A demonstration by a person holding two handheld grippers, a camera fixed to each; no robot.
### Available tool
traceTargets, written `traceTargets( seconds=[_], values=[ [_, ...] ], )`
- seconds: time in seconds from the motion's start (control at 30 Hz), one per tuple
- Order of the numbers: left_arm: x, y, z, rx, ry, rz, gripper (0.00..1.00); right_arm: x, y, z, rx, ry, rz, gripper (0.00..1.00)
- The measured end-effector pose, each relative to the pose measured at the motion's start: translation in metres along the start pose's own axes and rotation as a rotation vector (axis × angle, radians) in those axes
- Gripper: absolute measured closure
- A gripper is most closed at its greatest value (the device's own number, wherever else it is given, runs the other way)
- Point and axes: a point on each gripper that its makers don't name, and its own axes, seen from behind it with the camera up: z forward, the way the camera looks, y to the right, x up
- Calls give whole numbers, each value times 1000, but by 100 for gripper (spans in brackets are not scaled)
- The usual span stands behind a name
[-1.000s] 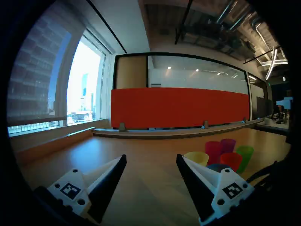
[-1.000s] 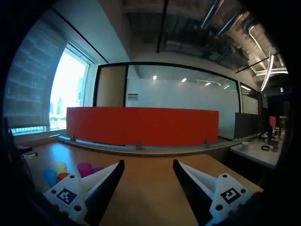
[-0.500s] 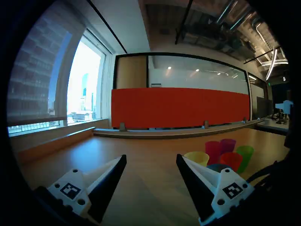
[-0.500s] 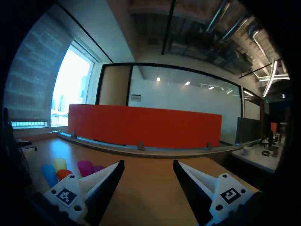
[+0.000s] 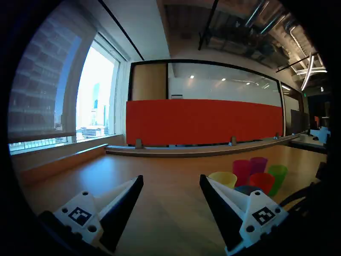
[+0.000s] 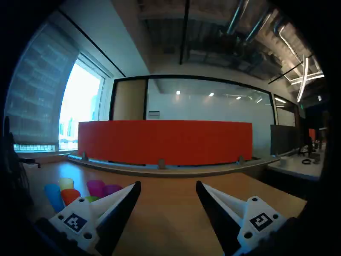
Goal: Pour water
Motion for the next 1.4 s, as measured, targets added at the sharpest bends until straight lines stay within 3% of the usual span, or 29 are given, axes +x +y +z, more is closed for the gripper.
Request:
traceTargets(
  seconds=[0.3, 0.8, 1.4],
  values=[
    [0, -1, -1, 0, 0, 0, 2, -11, 16, -1, -19, 4, 33, 0],
    [0, 0, 0, 0, 0, 0, 2, -34, 21, 2, -32, -31, 14, 0],
    [0, 0, 1, 0, 0, 0, 2, -48, 32, 6, -55, -64, 33, 0]
  ],
)
